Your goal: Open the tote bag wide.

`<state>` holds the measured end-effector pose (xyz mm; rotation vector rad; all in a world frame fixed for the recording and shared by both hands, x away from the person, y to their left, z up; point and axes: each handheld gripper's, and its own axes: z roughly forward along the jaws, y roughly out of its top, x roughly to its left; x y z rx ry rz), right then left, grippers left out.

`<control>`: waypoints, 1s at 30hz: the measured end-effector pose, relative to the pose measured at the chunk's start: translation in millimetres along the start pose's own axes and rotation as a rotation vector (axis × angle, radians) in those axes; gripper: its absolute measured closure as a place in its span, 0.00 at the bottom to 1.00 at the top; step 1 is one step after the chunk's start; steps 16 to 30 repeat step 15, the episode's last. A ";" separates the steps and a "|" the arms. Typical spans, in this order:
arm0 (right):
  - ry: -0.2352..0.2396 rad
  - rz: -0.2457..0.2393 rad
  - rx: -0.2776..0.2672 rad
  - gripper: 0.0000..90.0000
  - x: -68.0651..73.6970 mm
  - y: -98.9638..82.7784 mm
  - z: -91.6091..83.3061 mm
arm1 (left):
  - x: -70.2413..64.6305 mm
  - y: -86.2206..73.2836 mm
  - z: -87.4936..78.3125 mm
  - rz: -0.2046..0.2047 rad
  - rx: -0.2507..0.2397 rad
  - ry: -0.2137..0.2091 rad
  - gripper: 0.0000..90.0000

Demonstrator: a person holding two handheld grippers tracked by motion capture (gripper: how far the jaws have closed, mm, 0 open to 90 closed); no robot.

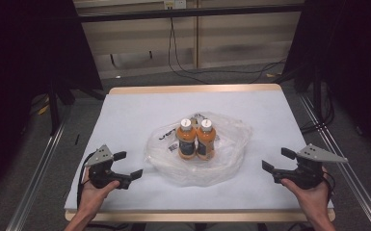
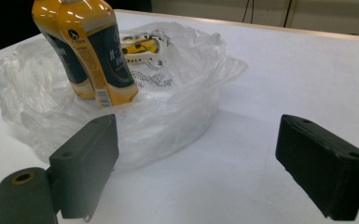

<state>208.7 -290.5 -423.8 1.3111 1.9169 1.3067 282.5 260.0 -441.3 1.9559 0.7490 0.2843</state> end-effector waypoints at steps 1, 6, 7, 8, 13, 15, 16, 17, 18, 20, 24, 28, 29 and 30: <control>-0.009 -0.010 0.010 0.14 1.3 -4.6 -5.6 | -3.5 -6.5 -5.4 -0.011 -0.001 0.009 0.04; -0.036 -0.016 0.009 0.13 7.0 -18.0 -11.5 | -12.4 -23.1 -19.2 0.003 0.003 0.044 0.04; 0.003 0.036 0.001 0.12 6.6 -25.4 -15.1 | -17.6 -28.6 -25.9 -0.004 0.006 0.055 0.03; 0.003 0.036 0.001 0.12 6.6 -25.4 -15.1 | -17.6 -28.6 -25.9 -0.004 0.006 0.055 0.04; -0.019 0.051 0.015 0.09 11.9 -35.9 -24.6 | -35.3 -34.8 -31.9 0.064 0.031 0.057 0.05; -0.034 0.030 0.006 0.09 14.6 -34.8 -24.4 | -34.0 -35.0 -31.1 0.066 0.035 0.064 0.04; -0.034 0.030 0.006 0.09 14.6 -34.8 -24.4 | -34.0 -35.0 -31.1 0.066 0.035 0.064 0.04; -0.034 0.030 0.006 0.09 14.6 -34.8 -24.4 | -34.0 -35.0 -31.1 0.066 0.035 0.064 0.04; -0.034 0.030 0.006 0.09 14.6 -34.8 -24.4 | -34.0 -35.0 -31.1 0.066 0.035 0.064 0.04; -0.034 0.030 0.006 0.09 14.6 -34.8 -24.4 | -34.0 -35.0 -31.1 0.066 0.035 0.064 0.04; -0.034 0.030 0.006 0.09 14.6 -34.8 -24.4 | -34.0 -35.0 -31.1 0.066 0.035 0.064 0.04; -0.034 0.030 0.006 0.09 14.6 -34.8 -24.4 | -34.0 -35.0 -31.1 0.066 0.035 0.064 0.04; -0.034 0.030 0.006 0.09 14.6 -34.8 -24.4 | -34.0 -35.0 -31.1 0.066 0.035 0.064 0.04; -0.034 0.030 0.006 0.09 14.6 -34.8 -24.4 | -34.0 -35.0 -31.1 0.066 0.035 0.064 0.04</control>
